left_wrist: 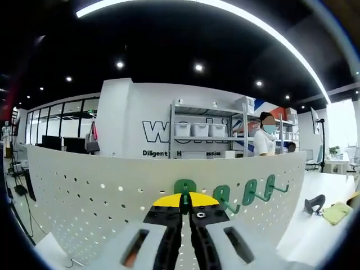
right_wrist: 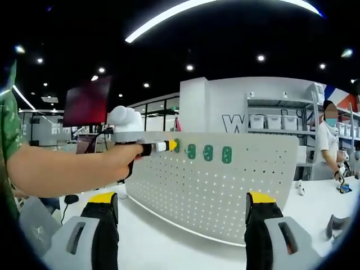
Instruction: Insert the hook assembly into the mounting plate slot until the hook locks in place.
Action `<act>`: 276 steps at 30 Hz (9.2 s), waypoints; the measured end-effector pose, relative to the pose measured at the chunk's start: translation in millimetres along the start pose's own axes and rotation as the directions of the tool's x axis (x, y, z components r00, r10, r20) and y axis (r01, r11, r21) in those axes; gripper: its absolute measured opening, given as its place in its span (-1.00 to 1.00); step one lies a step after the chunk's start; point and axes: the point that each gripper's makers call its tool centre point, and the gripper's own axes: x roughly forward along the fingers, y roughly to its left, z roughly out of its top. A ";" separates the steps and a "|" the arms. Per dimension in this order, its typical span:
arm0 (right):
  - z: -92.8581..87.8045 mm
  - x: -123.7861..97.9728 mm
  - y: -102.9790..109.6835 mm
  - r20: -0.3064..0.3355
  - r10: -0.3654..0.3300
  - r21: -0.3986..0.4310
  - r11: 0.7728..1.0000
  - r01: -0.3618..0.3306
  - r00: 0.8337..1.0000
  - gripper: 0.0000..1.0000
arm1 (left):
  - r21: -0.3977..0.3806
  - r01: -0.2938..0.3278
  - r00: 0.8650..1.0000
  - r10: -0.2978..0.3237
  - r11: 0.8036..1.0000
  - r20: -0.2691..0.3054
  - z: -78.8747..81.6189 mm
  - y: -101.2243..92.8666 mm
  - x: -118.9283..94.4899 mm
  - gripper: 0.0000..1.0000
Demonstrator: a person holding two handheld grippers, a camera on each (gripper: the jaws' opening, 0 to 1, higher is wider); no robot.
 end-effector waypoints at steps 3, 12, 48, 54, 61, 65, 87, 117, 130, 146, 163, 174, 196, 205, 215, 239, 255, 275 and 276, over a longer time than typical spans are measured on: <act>-0.5 -0.4 -0.4 -0.002 0.000 0.000 1.000 0.000 1.000 0.91 | 0.007 -0.004 1.000 0.004 1.000 0.004 -0.2 0.4 -0.5 -0.94; -0.5 0.6 0.7 -0.005 0.002 -0.002 1.000 -0.002 1.000 0.91 | 0.004 -0.008 1.000 0.008 1.000 0.005 -1.1 1.5 -0.7 -0.94; -0.9 1.3 -5.9 0.003 0.002 0.022 1.000 -0.002 1.000 0.88 | 0.111 -0.026 0.999 0.023 0.993 0.029 -5.0 0.5 3.6 -0.94; 0.2 1.9 -5.1 0.007 0.003 0.026 1.000 -0.003 1.000 0.87 | 0.113 -0.023 0.999 0.019 0.993 0.034 -5.1 1.2 3.6 -0.93; 0.8 1.2 -4.4 0.009 0.004 0.029 1.000 -0.004 1.000 0.87 | 0.111 -0.016 1.000 0.015 0.994 0.016 -11.2 2.0 3.5 -0.92; 0.3 1.5 -4.0 0.008 0.005 0.027 1.000 -0.005 1.000 0.86 | 0.097 -0.016 1.000 0.015 0.995 0.012 -13.9 2.7 2.8 -0.92; -7.3 3.4 -0.7 -0.011 0.017 0.026 1.000 -0.017 1.000 0.86 | 0.053 -0.009 0.999 0.007 0.999 0.041 -5.4 2.3 -1.2 -0.95; -11.7 3.9 -3.5 -0.019 0.015 0.026 1.000 -0.014 1.000 0.84 | 0.040 0.003 1.000 -0.003 0.999 -0.001 -16.0 2.0 5.6 -0.93; -13.5 4.6 -3.6 -0.025 0.018 0.027 0.999 -0.017 1.000 0.83 | 0.048 0.006 1.000 -0.007 0.999 0.009 -13.7 1.1 5.9 -0.93; -14.8 5.3 -1.9 -0.029 0.024 0.025 0.999 -0.023 0.999 0.81 | 0.102 -0.006 0.999 0.001 0.995 0.049 1.6 0.0 2.2 -0.96; -12.7 4.1 -1.2 -0.023 0.027 0.024 0.999 -0.026 0.999 0.81 | 0.093 -0.009 0.999 0.005 0.996 0.035 -4.8 1.1 4.5 -0.96; -12.6 4.0 -2.1 -0.022 0.026 0.023 0.999 -0.025 0.999 0.81 | 0.104 -0.014 0.999 0.011 0.995 0.034 -5.7 1.0 4.0 -0.96; 17.2 -2.7 7.3 0.059 0.024 -0.061 0.998 -0.020 0.998 0.84 | 0.114 -0.014 1.000 0.014 0.993 0.007 -14.7 2.1 6.2 -0.96; 21.6 -2.7 8.1 0.068 0.026 -0.075 0.997 -0.021 0.997 0.83 | 0.114 -0.016 1.000 0.015 0.993 0.010 -13.6 1.6 6.7 -0.96; 19.1 -1.5 8.2 0.059 0.031 -0.072 0.997 -0.027 0.998 0.83 | 0.131 -0.021 1.000 0.020 0.991 0.006 -16.1 1.9 7.0 -0.95; 11.7 -4.0 11.4 0.040 0.044 -0.052 0.998 -0.042 0.998 0.82 | 0.292 -0.073 0.991 0.102 0.954 -0.085 -17.9 -1.0 9.6 -0.94; 12.8 -6.0 7.0 0.049 0.038 -0.048 0.998 -0.036 0.998 0.82 | 0.293 -0.073 0.991 0.102 0.953 -0.086 -19.0 0.6 9.7 -0.92; 12.7 -5.3 9.0 0.044 0.038 -0.054 0.998 -0.036 0.998 0.82 | 0.165 -0.057 0.995 0.069 0.985 -0.070 -20.9 2.6 7.7 -0.78; 12.7 -5.1 9.3 0.043 0.038 -0.054 0.998 -0.036 0.998 0.82 | 0.161 -0.055 0.995 0.067 0.985 -0.070 -20.7 2.6 7.3 -0.78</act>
